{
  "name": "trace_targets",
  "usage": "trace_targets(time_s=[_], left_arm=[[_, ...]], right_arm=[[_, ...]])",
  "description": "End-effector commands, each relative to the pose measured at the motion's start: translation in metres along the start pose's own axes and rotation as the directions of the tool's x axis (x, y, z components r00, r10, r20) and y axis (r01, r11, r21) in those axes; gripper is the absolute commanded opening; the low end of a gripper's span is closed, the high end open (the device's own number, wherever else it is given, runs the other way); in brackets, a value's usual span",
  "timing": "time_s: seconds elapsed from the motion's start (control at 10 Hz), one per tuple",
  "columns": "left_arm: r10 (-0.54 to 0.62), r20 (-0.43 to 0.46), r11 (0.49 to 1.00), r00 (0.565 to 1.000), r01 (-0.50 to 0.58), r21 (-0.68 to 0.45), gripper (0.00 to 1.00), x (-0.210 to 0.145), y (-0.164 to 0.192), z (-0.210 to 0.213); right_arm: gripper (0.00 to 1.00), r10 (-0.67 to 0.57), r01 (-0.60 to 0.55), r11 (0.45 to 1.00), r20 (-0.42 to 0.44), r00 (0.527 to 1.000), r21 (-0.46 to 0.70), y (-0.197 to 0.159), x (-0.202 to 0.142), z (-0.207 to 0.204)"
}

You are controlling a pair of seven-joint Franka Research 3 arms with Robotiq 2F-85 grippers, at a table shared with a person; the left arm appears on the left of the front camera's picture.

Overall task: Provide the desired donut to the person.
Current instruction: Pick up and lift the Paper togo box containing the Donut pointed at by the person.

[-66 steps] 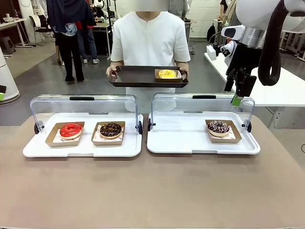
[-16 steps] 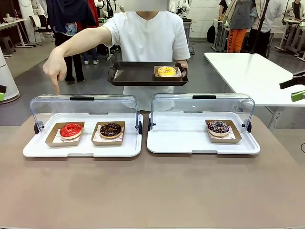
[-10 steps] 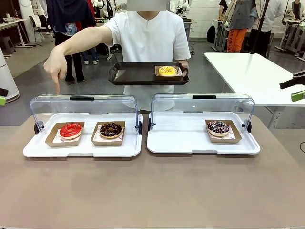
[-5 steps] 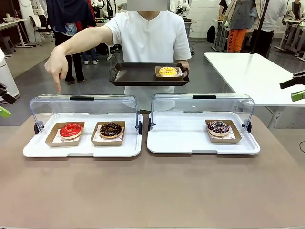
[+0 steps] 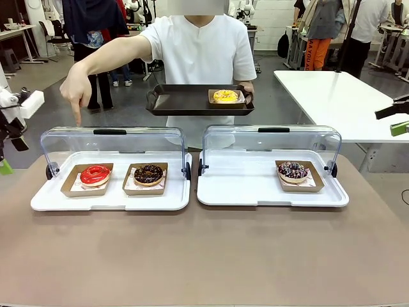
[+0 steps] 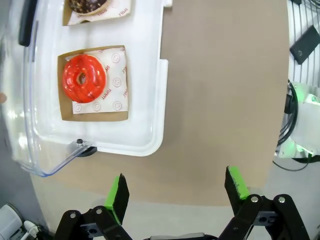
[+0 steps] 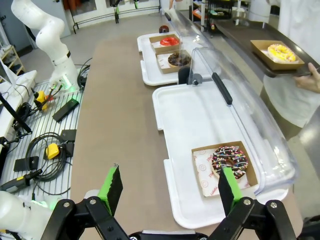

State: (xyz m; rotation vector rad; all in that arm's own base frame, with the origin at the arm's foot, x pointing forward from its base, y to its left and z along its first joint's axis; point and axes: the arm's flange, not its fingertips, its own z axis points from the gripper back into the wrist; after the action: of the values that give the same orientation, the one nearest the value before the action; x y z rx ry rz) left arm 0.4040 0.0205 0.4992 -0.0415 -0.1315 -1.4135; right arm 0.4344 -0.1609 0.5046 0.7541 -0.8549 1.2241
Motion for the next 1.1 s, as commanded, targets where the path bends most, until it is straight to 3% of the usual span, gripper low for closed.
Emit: trace_targets(time_s=[0.0, 0.7, 1.0], left_arm=[[0.015, -0.039, 1.000, 0.999, -0.015, -0.009, 1.00, 0.006, 0.002, -0.016], [-0.068, -0.075, 0.996, 0.995, 0.063, -0.058, 1.00, 0.026, 0.020, -0.094], [-0.066, -0.061, 0.997, 0.996, 0.063, -0.050, 1.00, 0.020, 0.027, -0.095]], right_arm=[[1.00, -0.002, 0.002, 1.000, 0.001, 1.000, -0.002, 0.000, -0.001, 0.001], [1.00, -0.002, 0.002, 1.000, 0.001, 1.000, -0.002, 0.000, -0.001, 0.001], [1.00, -0.002, 0.002, 1.000, 0.001, 1.000, -0.002, 0.000, -0.001, 0.001]])
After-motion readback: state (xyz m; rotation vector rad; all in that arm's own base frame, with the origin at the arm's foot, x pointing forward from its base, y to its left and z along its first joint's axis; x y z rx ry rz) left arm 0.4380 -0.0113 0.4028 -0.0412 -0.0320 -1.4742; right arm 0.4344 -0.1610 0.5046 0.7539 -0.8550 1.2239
